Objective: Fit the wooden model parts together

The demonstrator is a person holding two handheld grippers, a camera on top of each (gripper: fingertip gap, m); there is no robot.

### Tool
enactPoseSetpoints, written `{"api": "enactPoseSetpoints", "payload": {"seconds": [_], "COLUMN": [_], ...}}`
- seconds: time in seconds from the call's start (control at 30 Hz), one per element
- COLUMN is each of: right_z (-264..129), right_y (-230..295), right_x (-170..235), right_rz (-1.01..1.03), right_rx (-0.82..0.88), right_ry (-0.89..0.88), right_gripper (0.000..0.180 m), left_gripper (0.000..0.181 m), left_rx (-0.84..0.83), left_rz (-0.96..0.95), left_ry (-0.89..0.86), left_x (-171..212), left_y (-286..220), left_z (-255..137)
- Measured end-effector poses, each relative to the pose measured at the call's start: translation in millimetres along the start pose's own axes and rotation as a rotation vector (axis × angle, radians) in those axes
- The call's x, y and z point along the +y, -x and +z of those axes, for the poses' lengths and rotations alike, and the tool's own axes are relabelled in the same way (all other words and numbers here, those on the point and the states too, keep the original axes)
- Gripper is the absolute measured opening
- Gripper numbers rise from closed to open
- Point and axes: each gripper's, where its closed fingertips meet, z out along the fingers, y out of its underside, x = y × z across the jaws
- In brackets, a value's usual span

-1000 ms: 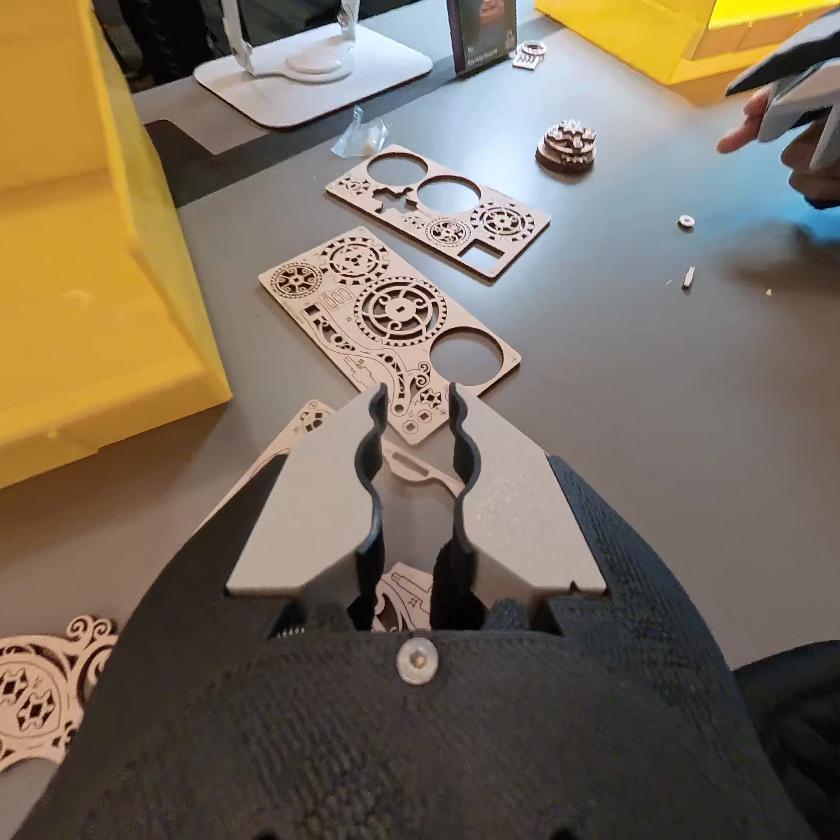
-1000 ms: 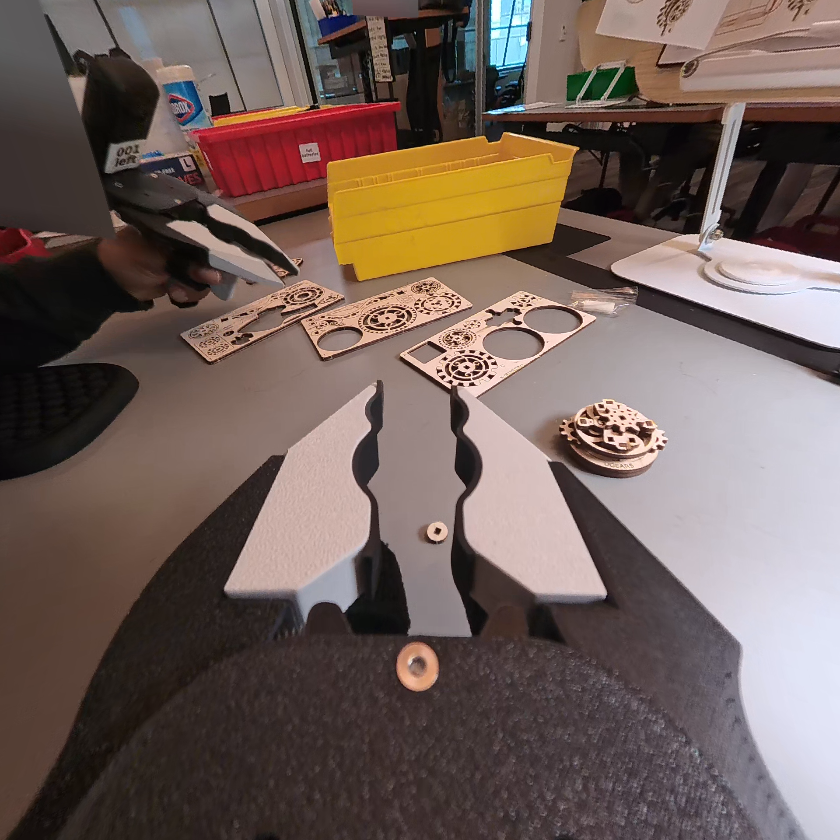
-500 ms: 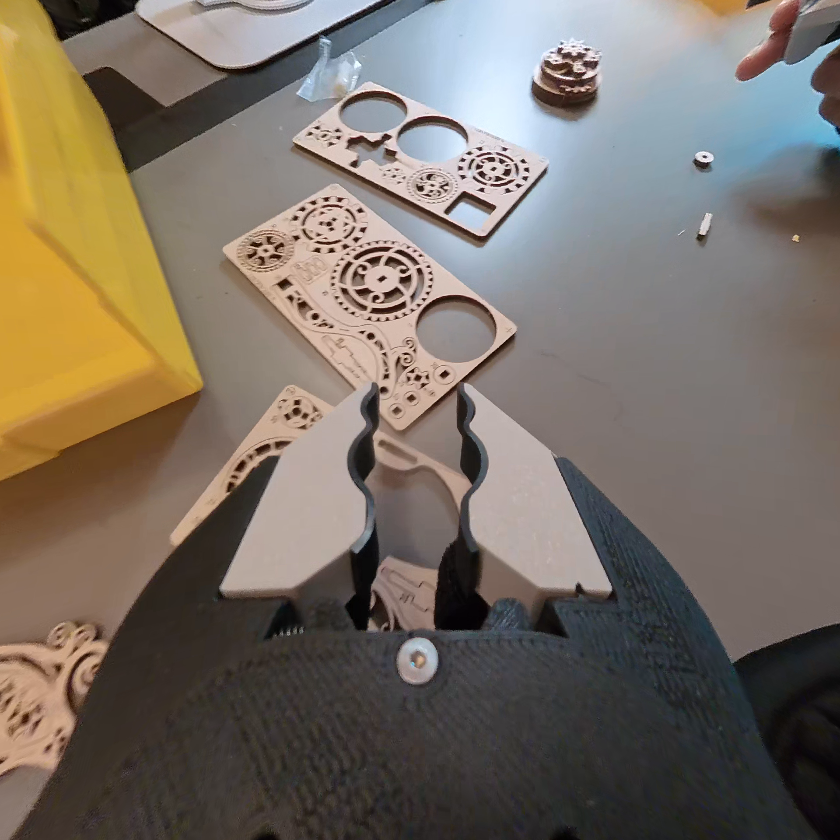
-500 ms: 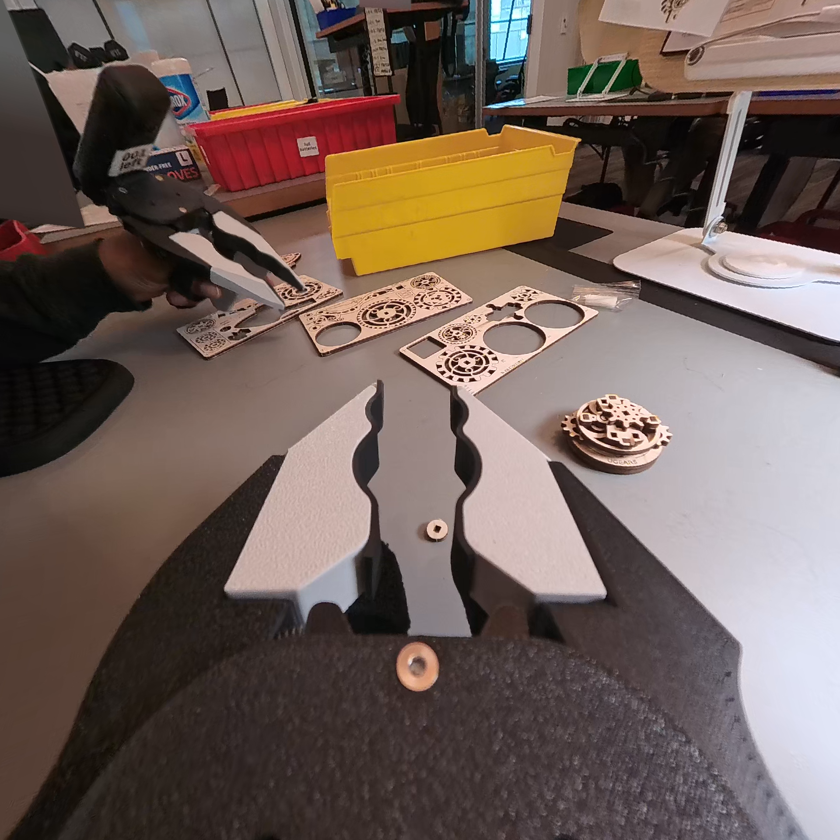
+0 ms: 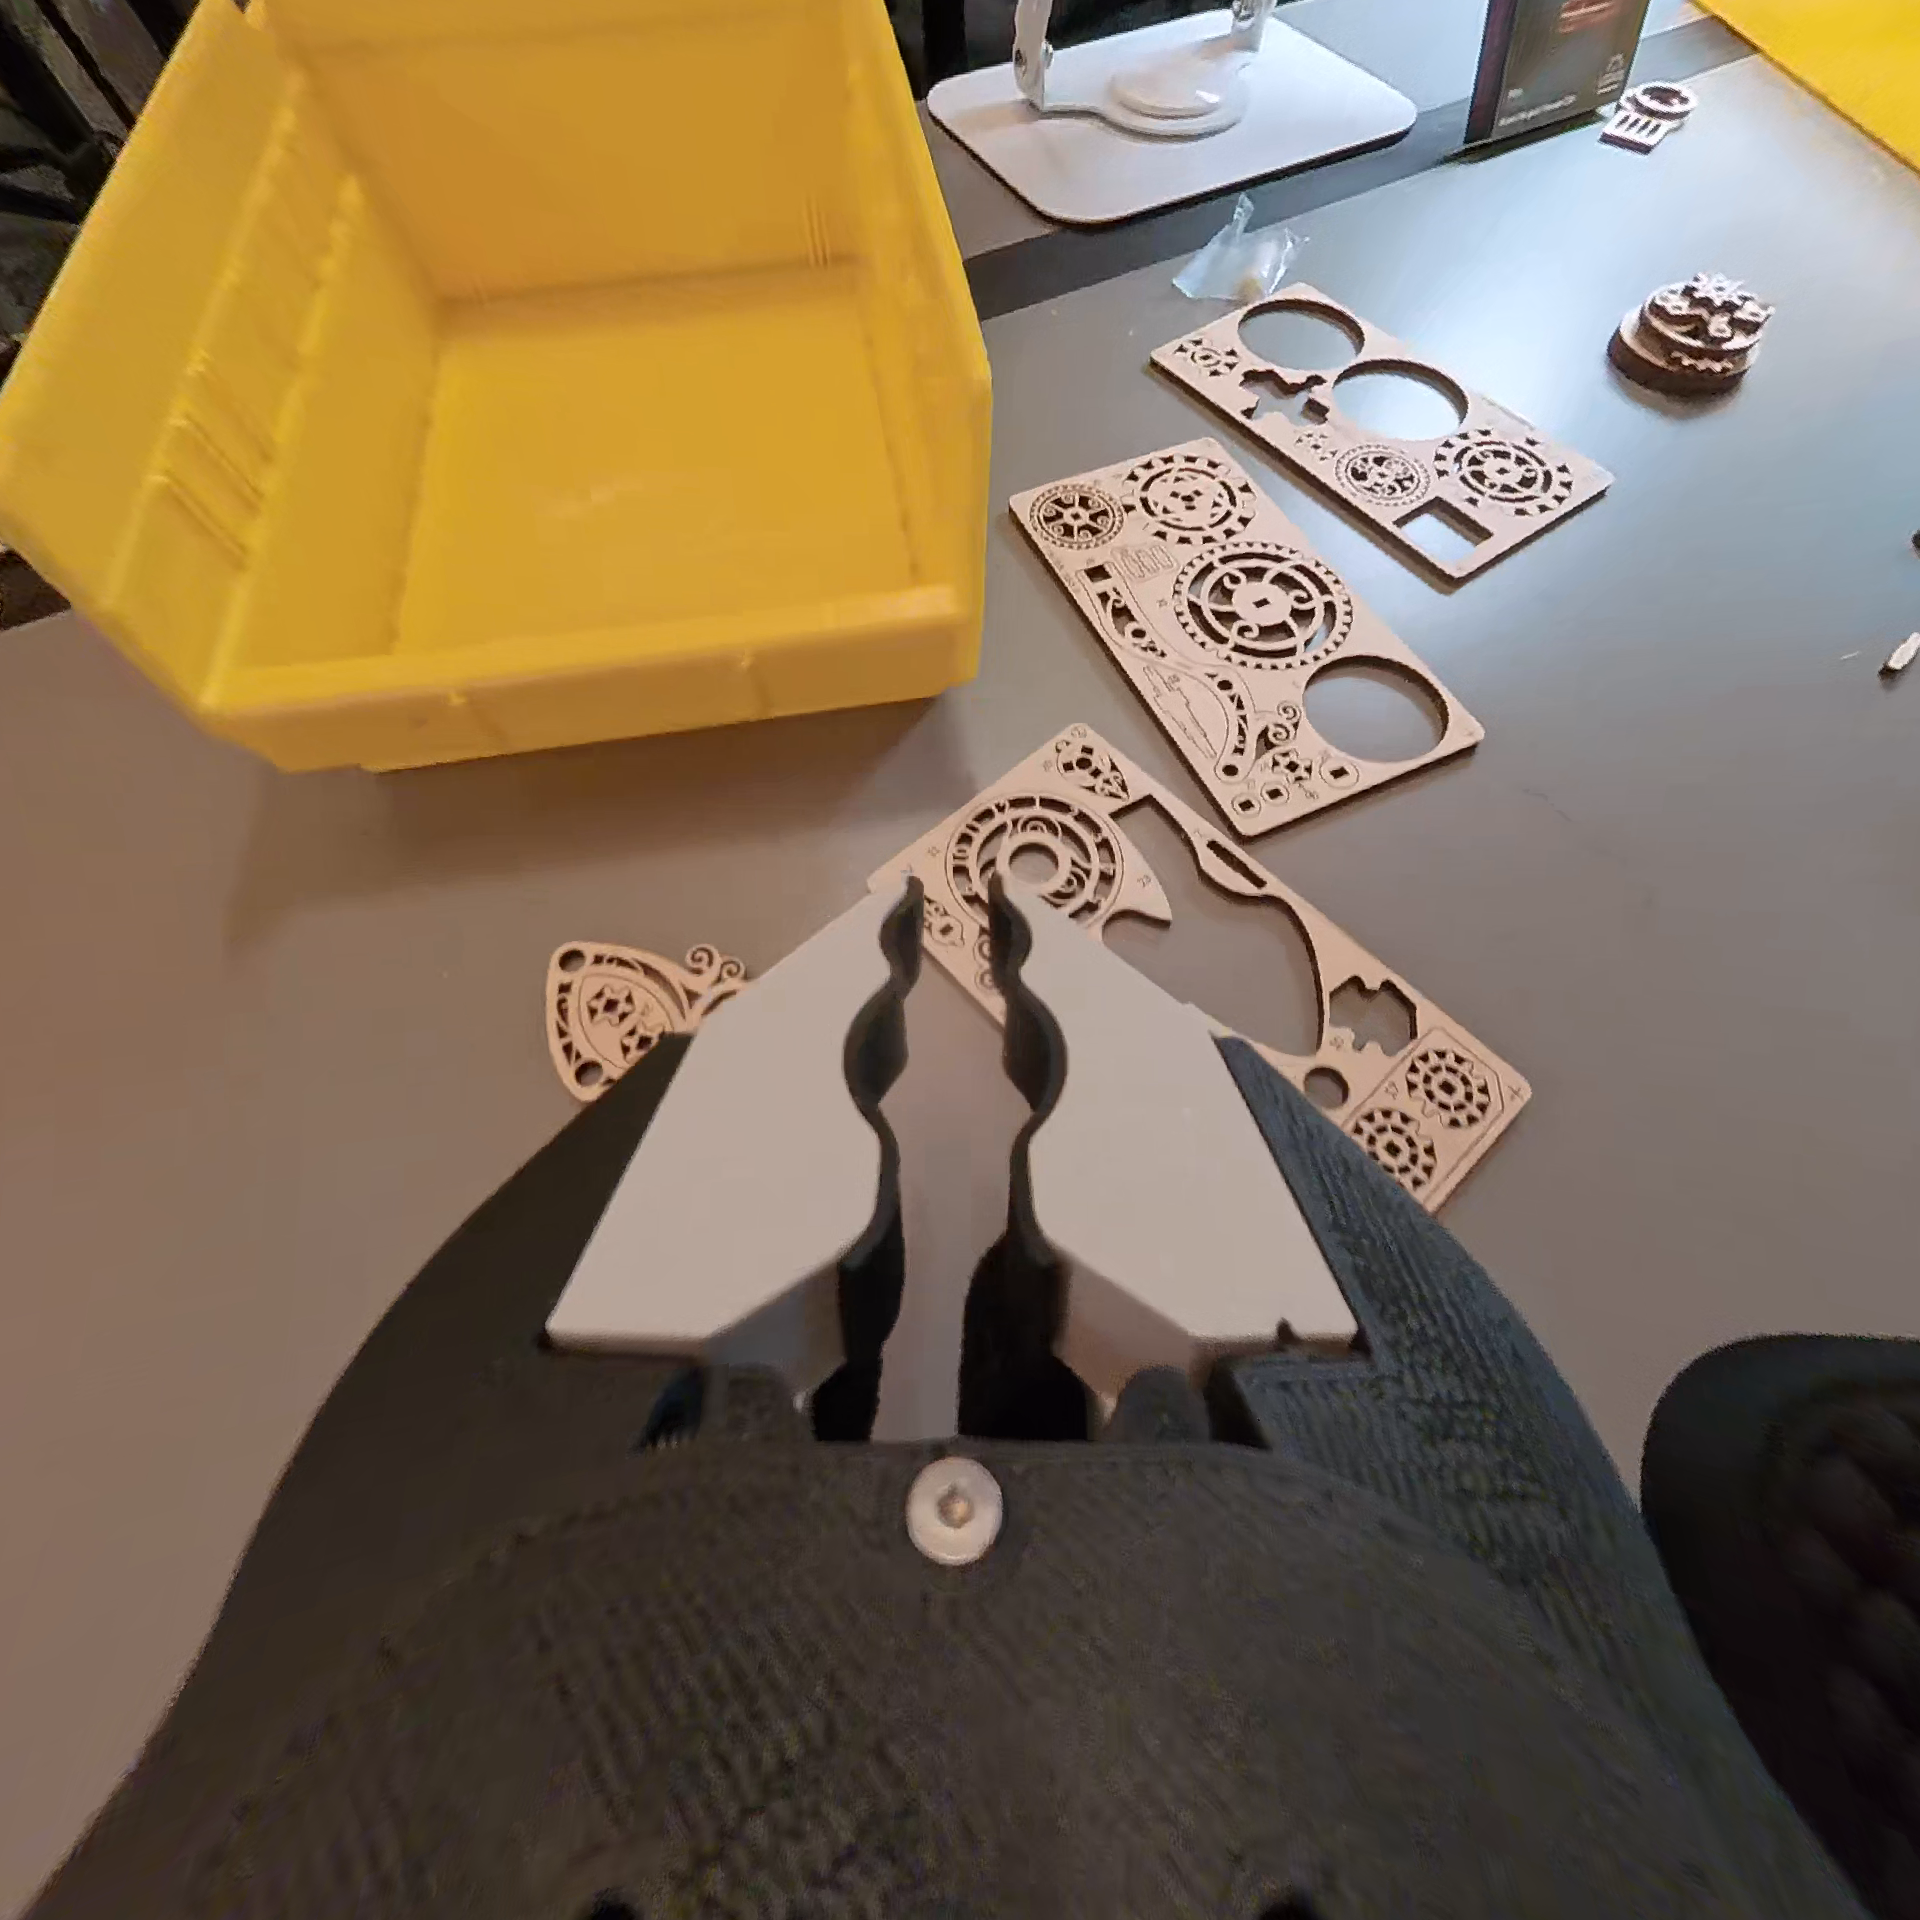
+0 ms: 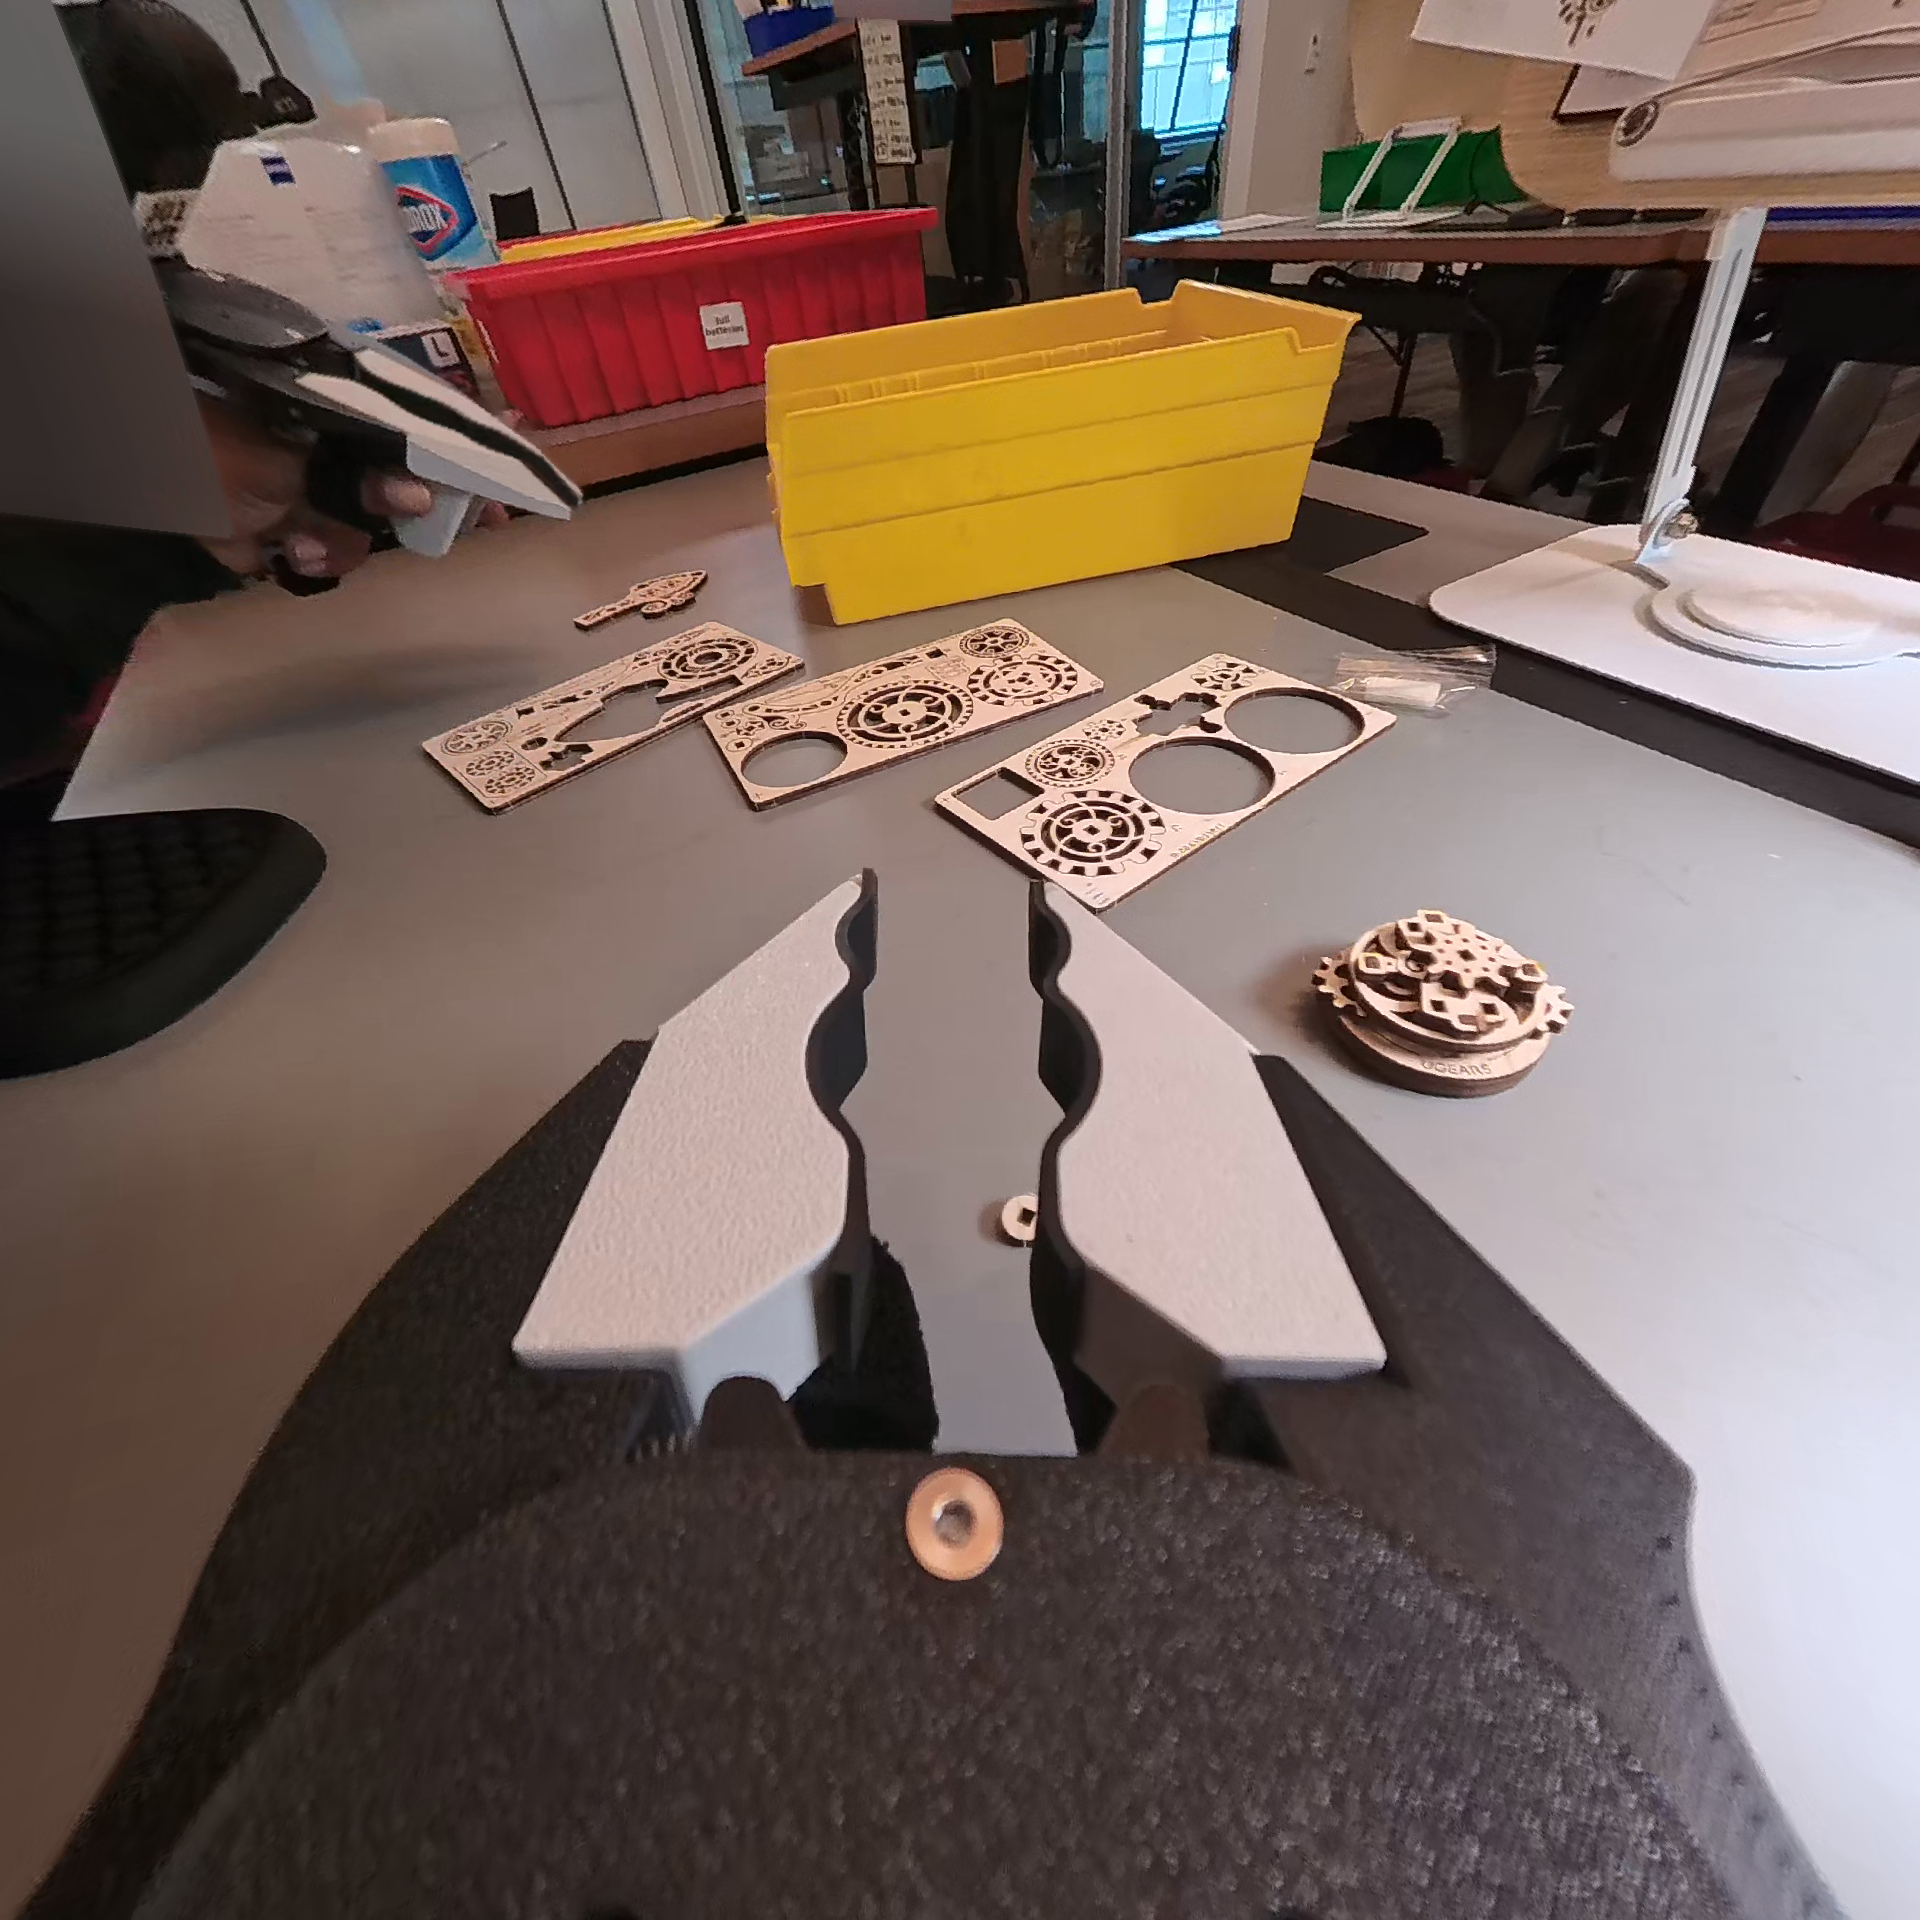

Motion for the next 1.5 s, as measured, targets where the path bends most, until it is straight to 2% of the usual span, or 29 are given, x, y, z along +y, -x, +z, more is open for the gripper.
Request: {"api": "enactPoseSetpoints", "payload": {"seconds": [0.13, 0.4, 0.77, 1.5], "right_z": [-1.3, -0.6, -0.3, -2.2], "right_y": [-0.5, -0.4, -0.5, -4.4], "right_x": [0.2, 1.6, 2.6, 5.1], "right_rz": [-0.013, -0.017, -0.024, -0.028], "right_rx": [0.011, 0.013, 0.021, 0.034], "right_ry": [0.001, 0.006, 0.011, 0.02], "right_gripper": [0.026, 0.026, 0.026, 0.025], "left_gripper": [0.0, 0.0, 0.0, 0.0], "left_rx": [0.003, 0.013, 0.015, 0.141], "left_rz": [-0.004, -0.034, -0.044, 0.123], "left_ry": [-0.009, 0.028, 0.04, 0.0], "left_x": [10.6, 39.0, 48.1, -3.3], "left_y": [-5.2, -16.4, -18.5, -60.4], "left_z": [-9.7, -18.6, -11.8, 55.0]}}
